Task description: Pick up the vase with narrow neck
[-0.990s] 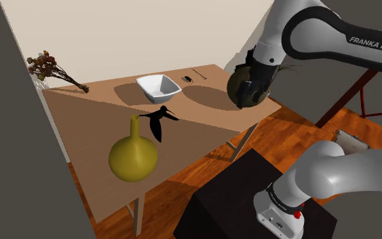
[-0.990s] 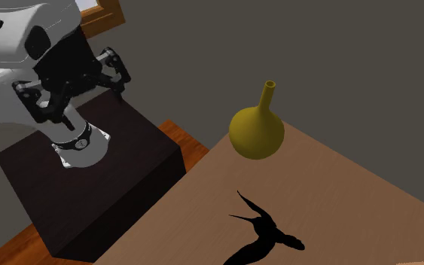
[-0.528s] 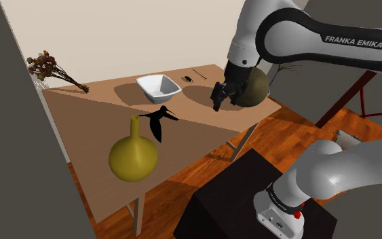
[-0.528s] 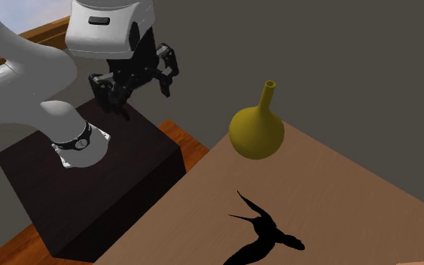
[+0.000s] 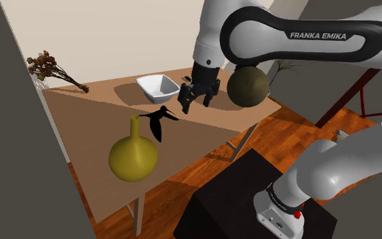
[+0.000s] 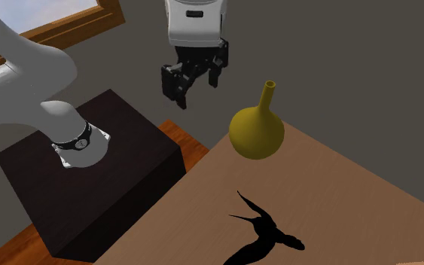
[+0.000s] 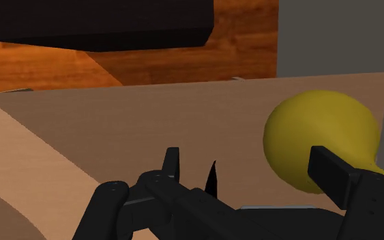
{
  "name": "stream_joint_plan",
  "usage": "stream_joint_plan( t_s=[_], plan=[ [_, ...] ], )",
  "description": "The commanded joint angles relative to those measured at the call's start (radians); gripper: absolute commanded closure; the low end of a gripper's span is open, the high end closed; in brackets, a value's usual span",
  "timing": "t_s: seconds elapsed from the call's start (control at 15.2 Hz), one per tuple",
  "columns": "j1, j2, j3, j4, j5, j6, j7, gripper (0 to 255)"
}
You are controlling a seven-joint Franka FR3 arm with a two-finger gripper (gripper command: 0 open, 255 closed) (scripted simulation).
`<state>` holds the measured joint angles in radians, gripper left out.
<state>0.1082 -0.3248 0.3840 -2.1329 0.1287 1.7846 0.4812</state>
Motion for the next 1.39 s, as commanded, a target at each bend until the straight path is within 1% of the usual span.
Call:
stream_joint_plan(
  t_s=[0.0,0.2,0.46,0.66,0.86,0.92,1.32],
  plan=[
    [0.003,0.066,0.029,0.055,-0.014,0.016,0.036,0],
    [0.014,0.172,0.075,0.146,-0.048,0.035,0.100,0],
    [0.040,0.323,0.127,0.285,-0.116,0.043,0.190,0],
    [0.076,0.445,0.154,0.405,-0.181,0.034,0.258,0],
    [0.127,0.572,0.168,0.544,-0.251,0.011,0.319,0],
    [0.131,0.575,0.167,0.548,-0.252,0.010,0.320,0],
    [0.129,0.582,0.162,0.476,-0.258,0.088,0.324,0]
  ],
)
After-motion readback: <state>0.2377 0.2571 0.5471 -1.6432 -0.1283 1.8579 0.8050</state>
